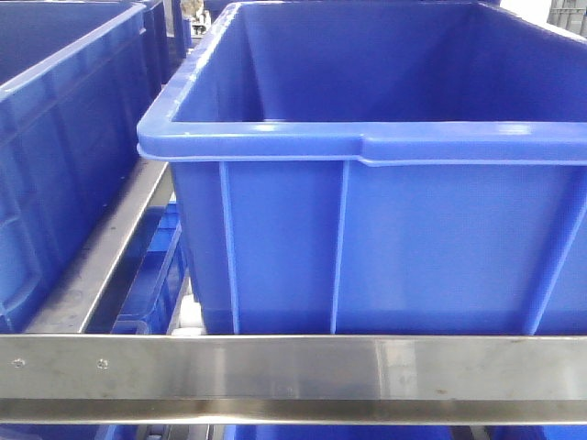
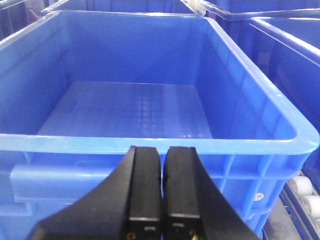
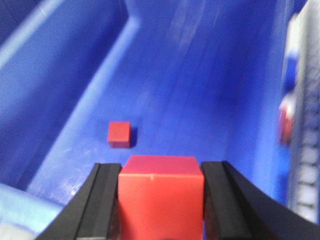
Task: Pick red cube and place on left shelf
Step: 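Stop the base facing the blue crate on the shelf, then lower the right gripper into the blue crate and open it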
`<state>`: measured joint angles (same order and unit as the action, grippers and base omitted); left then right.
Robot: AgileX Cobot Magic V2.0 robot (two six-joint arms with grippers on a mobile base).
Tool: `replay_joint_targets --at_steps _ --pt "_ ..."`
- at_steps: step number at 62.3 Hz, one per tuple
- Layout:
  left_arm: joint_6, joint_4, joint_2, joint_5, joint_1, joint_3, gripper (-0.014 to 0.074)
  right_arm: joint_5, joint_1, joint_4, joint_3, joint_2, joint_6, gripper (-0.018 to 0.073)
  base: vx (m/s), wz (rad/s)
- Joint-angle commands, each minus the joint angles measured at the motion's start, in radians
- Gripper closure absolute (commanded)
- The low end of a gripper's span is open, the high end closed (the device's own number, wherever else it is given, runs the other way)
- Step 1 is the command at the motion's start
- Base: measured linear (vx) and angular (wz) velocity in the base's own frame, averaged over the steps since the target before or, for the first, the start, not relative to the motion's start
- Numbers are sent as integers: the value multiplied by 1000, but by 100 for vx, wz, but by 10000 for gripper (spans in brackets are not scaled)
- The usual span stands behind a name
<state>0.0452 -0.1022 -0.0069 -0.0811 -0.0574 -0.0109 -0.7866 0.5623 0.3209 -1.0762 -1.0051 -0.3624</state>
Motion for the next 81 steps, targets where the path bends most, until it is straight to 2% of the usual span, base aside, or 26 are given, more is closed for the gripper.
replay_joint_targets --at_steps 1,16,25,37,51,59,74,81 --pt "-5 -4 -12 89 -1 -24 495 10 -5 3 -120 -133 5 401 0 0" --pt "-5 -4 -12 89 -1 -24 495 -82 -47 -4 -355 -483 9 401 0 0" --pt "-5 -4 -12 89 -1 -24 495 -120 -76 -7 -482 -643 59 401 0 0" --pt "-5 -4 -12 89 -1 -24 495 -138 -119 -9 -618 -820 68 401 0 0" --pt "-5 -4 -12 89 -1 -24 495 -101 -184 -74 -645 -932 71 401 0 0" --pt "-5 -4 -12 89 -1 -24 495 -81 -207 -128 -645 -963 107 401 0 0" --pt "-5 -4 -12 89 -1 -24 495 -96 -216 -141 -645 -995 136 395 0 0" --pt "-5 -4 -12 89 -1 -24 495 -108 -216 -141 -645 -995 136 315 0 0"
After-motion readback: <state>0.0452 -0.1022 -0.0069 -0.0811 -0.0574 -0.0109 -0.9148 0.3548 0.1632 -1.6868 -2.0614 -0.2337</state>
